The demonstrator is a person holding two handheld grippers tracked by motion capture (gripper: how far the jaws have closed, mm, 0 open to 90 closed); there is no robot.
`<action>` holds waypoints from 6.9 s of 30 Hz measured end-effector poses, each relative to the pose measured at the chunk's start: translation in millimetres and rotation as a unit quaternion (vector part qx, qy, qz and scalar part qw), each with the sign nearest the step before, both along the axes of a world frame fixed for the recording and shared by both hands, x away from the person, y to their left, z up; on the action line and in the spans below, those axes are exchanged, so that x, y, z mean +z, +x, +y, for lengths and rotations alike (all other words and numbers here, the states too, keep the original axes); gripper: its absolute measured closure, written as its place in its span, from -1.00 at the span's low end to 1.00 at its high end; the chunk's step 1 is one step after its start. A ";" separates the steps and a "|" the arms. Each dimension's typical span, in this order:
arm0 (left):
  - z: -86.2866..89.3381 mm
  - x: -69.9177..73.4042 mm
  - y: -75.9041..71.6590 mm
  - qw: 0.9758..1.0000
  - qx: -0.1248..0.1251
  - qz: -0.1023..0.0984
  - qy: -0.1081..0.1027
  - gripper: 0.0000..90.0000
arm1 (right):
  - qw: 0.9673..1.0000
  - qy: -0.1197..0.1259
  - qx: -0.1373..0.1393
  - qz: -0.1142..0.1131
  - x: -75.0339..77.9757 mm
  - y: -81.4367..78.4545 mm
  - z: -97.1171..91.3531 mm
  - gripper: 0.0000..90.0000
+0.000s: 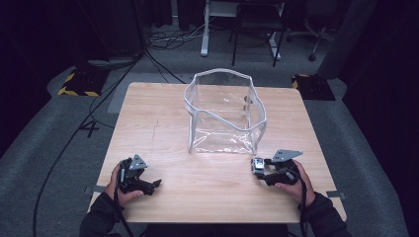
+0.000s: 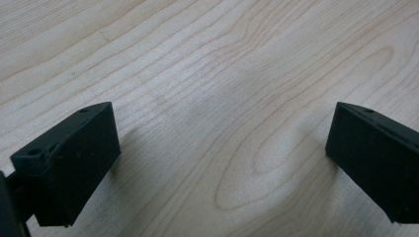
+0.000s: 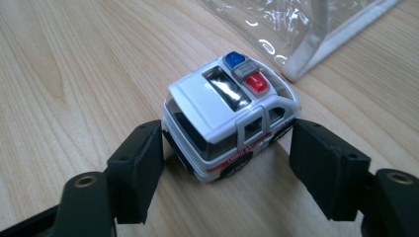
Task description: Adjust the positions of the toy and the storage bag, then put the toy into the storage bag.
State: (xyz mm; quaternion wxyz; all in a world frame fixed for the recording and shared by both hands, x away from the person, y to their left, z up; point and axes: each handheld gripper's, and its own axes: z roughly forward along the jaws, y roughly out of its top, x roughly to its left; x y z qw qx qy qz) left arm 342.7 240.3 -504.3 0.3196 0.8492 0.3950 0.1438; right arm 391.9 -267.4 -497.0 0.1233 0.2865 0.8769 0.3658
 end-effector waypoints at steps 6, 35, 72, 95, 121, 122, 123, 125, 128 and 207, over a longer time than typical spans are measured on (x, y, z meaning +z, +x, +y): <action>0.0 0.0 0.0 1.000 0.000 0.000 0.000 -0.99 | 1.000 -0.003 0.013 -0.001 0.0 13.2 15.7 -0.33; -0.1 0.0 -0.1 1.000 0.000 0.000 0.000 -0.99 | 1.000 0.012 -0.003 -0.018 -1.6 3.1 18.7 0.06; 0.2 -0.1 0.3 1.000 -0.003 0.002 -0.001 -0.99 | 1.000 0.017 -0.017 -0.019 -2.3 -5.5 1.7 0.04; 0.2 -0.1 0.3 1.000 -0.003 0.002 -0.001 -0.99 | 0.999 0.015 -0.028 -0.014 -1.4 -20.5 -16.4 0.07; 0.3 -0.1 0.4 1.000 -0.003 0.002 -0.001 -0.99 | 0.996 0.053 -0.061 -0.043 8.3 -16.0 -29.0 0.08; 0.3 -0.1 0.4 1.000 -0.003 0.002 -0.002 -0.99 | 0.996 0.053 -0.061 -0.043 8.3 -16.0 -29.0 0.08; 0.2 -0.2 0.4 1.000 -0.003 0.002 -0.002 -0.99 | 0.996 0.053 -0.062 -0.043 8.9 -15.9 -29.1 0.08; 0.2 -0.2 0.4 1.000 -0.003 0.002 -0.002 -0.99 | 0.995 0.056 -0.062 -0.048 11.6 -15.7 -29.9 0.08; 0.2 -0.2 0.4 1.000 -0.003 0.002 -0.002 -1.00 | 0.994 0.061 -0.068 -0.064 18.0 -16.1 -32.6 0.08; 1.2 0.5 -2.4 1.000 0.001 0.005 0.000 -0.99 | 0.973 0.104 -0.045 -0.200 213.8 55.0 40.2 0.08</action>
